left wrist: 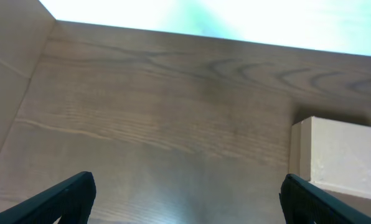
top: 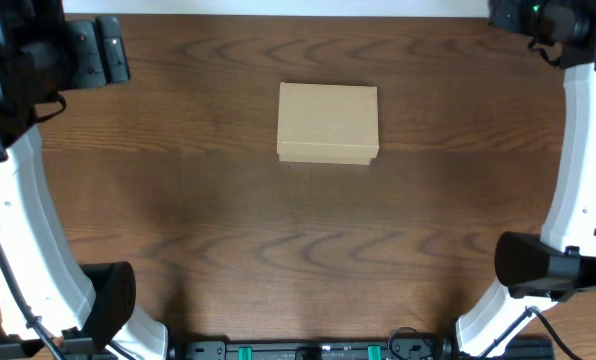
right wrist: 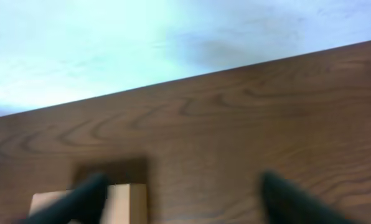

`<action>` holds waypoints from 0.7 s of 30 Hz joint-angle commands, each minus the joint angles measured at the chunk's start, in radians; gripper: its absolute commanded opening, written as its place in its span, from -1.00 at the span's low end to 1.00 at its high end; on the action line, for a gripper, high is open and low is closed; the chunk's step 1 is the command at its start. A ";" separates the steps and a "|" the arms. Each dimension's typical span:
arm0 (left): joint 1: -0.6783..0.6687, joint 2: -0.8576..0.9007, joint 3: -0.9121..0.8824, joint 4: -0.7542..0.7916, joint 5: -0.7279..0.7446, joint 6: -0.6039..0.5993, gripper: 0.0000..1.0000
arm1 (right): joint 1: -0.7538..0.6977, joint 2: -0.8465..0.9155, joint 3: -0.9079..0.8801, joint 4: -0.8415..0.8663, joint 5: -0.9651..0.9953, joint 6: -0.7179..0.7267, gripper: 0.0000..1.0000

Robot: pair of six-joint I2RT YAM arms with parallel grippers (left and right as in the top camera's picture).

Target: Pack container

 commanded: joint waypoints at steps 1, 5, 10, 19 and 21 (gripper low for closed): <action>0.002 -0.006 -0.004 -0.024 -0.017 0.000 0.91 | 0.000 -0.025 0.006 -0.021 -0.001 0.000 0.99; 0.002 -0.004 -0.006 -0.024 -0.017 0.000 0.91 | 0.000 -0.025 0.005 -0.058 -0.001 0.000 0.99; 0.002 -0.004 -0.005 -0.024 -0.017 0.000 0.91 | 0.000 -0.025 0.005 -0.092 -0.001 0.000 0.98; 0.002 -0.004 -0.005 -0.024 -0.017 0.000 0.91 | 0.000 -0.025 0.005 -0.095 -0.001 0.000 0.99; 0.002 -0.004 -0.006 -0.024 -0.017 0.000 0.91 | 0.000 -0.025 0.005 -0.095 -0.001 0.000 0.98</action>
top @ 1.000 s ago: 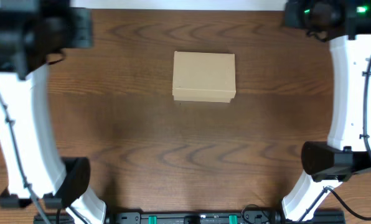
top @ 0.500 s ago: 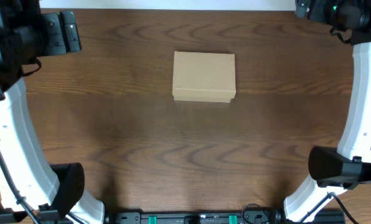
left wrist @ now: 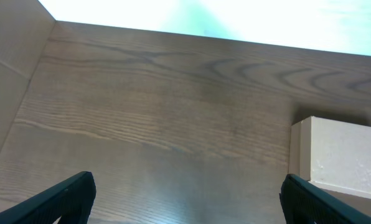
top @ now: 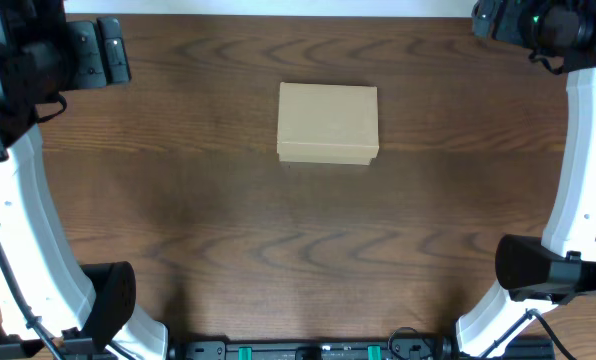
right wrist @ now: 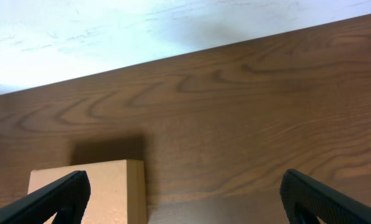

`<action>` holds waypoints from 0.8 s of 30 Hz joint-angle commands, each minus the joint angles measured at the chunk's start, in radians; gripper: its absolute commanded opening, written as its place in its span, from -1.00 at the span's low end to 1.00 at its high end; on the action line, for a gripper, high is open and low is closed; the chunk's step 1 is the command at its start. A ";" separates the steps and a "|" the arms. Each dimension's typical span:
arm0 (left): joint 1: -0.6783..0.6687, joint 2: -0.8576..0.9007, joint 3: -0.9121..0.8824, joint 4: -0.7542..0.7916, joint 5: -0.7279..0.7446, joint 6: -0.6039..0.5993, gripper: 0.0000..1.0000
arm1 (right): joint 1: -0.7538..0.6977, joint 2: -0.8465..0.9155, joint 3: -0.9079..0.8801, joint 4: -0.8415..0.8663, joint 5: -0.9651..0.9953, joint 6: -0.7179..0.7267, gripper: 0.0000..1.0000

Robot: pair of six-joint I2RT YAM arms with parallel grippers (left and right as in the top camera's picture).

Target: Pack container

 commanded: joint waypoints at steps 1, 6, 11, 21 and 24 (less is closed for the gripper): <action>0.002 -0.004 -0.005 -0.024 -0.017 0.000 0.91 | 0.000 -0.017 0.005 -0.002 0.000 0.003 0.98; 0.002 -0.004 -0.005 -0.024 -0.017 0.000 0.91 | 0.000 -0.017 0.005 -0.002 0.000 0.003 0.99; 0.002 -0.004 -0.005 -0.024 -0.017 0.000 0.91 | 0.000 -0.017 0.005 -0.002 0.000 0.003 0.98; 0.002 -0.004 -0.005 -0.024 -0.017 0.000 0.91 | 0.005 -0.019 0.003 -0.004 0.000 0.003 0.99; 0.002 -0.004 -0.005 -0.024 -0.017 0.000 0.91 | 0.012 -0.041 -0.003 -0.005 0.013 -0.007 0.98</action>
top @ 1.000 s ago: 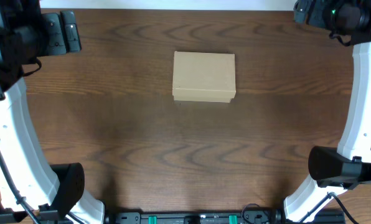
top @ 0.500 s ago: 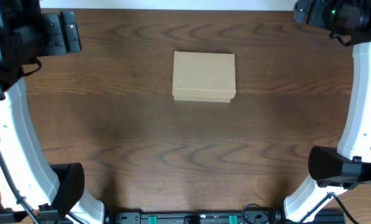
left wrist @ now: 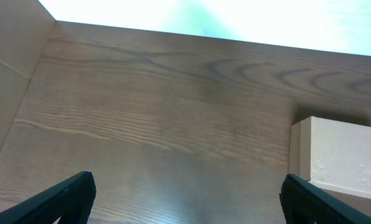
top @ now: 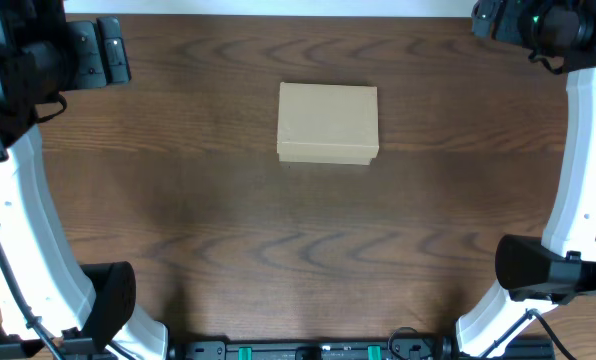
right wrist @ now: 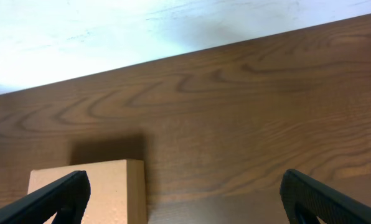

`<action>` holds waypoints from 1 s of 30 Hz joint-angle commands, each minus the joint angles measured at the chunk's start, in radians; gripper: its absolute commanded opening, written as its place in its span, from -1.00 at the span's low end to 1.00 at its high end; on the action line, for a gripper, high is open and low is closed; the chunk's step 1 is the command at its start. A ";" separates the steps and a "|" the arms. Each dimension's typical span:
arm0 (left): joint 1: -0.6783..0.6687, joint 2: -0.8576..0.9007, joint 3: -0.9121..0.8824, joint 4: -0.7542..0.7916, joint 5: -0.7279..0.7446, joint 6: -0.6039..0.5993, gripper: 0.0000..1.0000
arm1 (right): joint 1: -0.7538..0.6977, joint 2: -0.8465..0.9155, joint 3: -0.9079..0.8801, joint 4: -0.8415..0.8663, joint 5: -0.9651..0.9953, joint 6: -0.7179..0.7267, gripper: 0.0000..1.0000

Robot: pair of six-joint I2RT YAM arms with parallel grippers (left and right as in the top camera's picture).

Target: Pack container

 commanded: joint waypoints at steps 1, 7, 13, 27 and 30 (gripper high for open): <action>0.002 -0.004 -0.005 -0.024 -0.017 0.000 0.91 | 0.011 -0.054 -0.013 -0.004 0.026 -0.013 0.99; 0.002 -0.004 -0.005 -0.024 -0.017 0.000 0.91 | 0.011 -0.257 -0.272 0.095 0.056 -0.016 0.99; 0.002 -0.004 -0.005 -0.024 -0.017 0.000 0.91 | 0.017 -0.604 -0.784 0.516 0.068 -0.016 0.98; 0.002 -0.004 -0.005 -0.024 -0.017 0.000 0.91 | 0.071 -1.263 -1.605 0.969 0.141 -0.014 0.98; 0.002 -0.004 -0.005 -0.024 -0.017 0.000 0.91 | 0.071 -1.371 -1.723 0.978 0.141 0.012 0.99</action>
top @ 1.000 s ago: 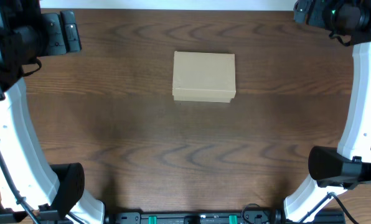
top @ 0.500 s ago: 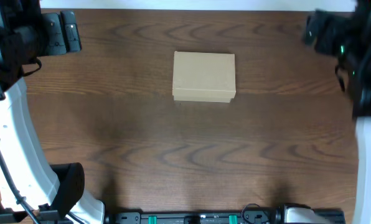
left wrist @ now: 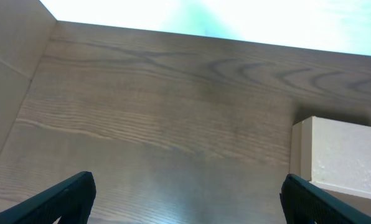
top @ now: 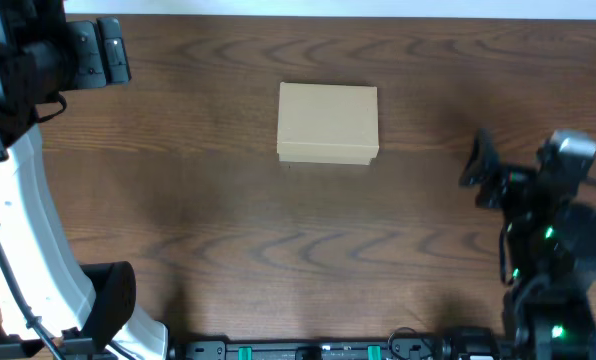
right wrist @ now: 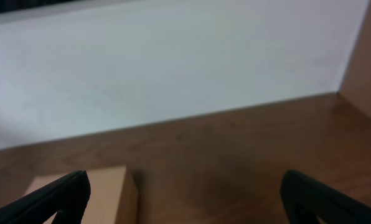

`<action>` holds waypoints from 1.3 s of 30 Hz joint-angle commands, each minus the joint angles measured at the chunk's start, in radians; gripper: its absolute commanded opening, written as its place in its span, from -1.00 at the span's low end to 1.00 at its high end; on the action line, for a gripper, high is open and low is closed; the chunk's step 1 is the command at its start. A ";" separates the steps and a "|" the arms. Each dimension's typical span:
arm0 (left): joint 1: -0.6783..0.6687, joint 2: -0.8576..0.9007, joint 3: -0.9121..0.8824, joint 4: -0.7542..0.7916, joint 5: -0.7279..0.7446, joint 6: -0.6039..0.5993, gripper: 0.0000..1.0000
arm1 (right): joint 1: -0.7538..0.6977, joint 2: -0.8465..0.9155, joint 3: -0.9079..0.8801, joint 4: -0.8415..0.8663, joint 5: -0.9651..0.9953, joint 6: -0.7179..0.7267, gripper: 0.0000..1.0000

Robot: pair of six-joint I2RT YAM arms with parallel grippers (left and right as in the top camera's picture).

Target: Pack container

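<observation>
A tan cardboard box (top: pixel 328 123) with its top closed sits on the brown wooden table (top: pixel 228 230), a little behind the middle. My left gripper (top: pixel 113 50) hangs open at the far left corner; in its wrist view the left gripper (left wrist: pixel 185 202) has bare table between its fingers and the box (left wrist: pixel 344 155) off to the right. My right gripper (top: pixel 476 163) is open at the right side, right of the box and apart from it. The right gripper (right wrist: pixel 185 199) looks over the table, with the box (right wrist: pixel 92 186) at lower left.
White wall (right wrist: pixel 173 68) runs behind the table's far edge. A tan side panel (left wrist: pixel 11 81) stands at the left of the left wrist view and another panel (right wrist: pixel 366 56) at the right of the right wrist view. The right arm's body (top: pixel 558 260) fills the near right corner.
My right arm has left the far right corner and now stands lower at the near right, its gripper level with the box's front. The left arm and the box are unchanged.
My right gripper was at the far right corner with its view blurred, then held still there, open, for two moments. Now it is at the right side nearer the front. The left gripper stayed open at the far left and the box stayed put.
</observation>
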 commanded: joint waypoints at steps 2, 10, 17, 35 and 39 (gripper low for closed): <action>0.002 -0.004 -0.004 -0.024 -0.013 0.000 0.91 | 0.010 -0.130 -0.147 0.029 0.019 0.018 0.99; 0.002 -0.004 -0.004 -0.024 -0.013 0.000 0.91 | 0.010 -0.397 -0.440 0.207 0.019 0.089 0.98; 0.002 -0.004 -0.004 -0.024 -0.013 0.000 0.91 | 0.010 -0.516 -0.581 0.266 0.019 0.204 0.98; 0.002 -0.004 -0.004 -0.024 -0.013 0.000 0.91 | 0.010 -0.596 -0.656 0.224 0.016 0.279 0.99; 0.002 -0.004 -0.004 -0.024 -0.013 0.000 0.91 | 0.010 -0.596 -0.662 0.217 0.010 0.279 0.98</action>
